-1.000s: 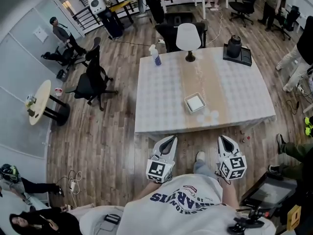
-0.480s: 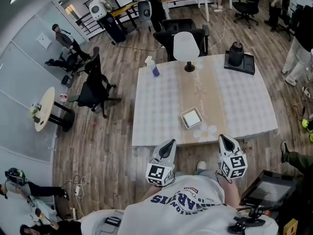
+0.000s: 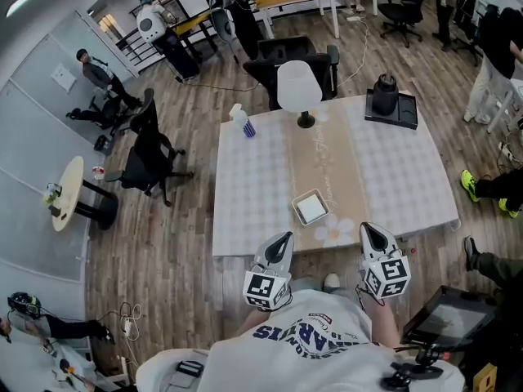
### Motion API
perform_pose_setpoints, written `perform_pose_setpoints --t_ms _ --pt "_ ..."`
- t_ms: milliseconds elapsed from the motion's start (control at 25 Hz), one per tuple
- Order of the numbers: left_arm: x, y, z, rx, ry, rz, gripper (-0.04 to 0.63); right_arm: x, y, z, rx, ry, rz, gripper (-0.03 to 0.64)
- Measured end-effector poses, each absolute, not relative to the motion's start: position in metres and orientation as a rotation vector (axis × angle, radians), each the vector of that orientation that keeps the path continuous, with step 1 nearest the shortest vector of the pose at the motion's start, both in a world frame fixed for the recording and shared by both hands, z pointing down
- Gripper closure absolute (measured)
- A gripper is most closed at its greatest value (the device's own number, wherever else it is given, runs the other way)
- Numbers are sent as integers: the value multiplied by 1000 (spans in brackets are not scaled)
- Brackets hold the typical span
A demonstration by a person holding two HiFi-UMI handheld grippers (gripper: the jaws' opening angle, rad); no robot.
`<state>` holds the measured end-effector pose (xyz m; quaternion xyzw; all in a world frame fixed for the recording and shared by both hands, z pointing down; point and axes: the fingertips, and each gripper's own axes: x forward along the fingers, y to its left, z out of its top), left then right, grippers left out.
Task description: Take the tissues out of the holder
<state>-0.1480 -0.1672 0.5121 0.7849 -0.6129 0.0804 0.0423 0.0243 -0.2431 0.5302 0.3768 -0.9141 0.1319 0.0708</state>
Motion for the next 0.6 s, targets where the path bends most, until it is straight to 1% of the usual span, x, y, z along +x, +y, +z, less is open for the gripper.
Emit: perform_pose_setpoints --t_ms 240,600 --pt "-153 -179 507 2435 -1846 219 591 18 -249 522 1145 -2726 373 609" --pt "-181 -188 512 2442 -1830 223 591 -3 -248 520 1160 -2705 373 607"
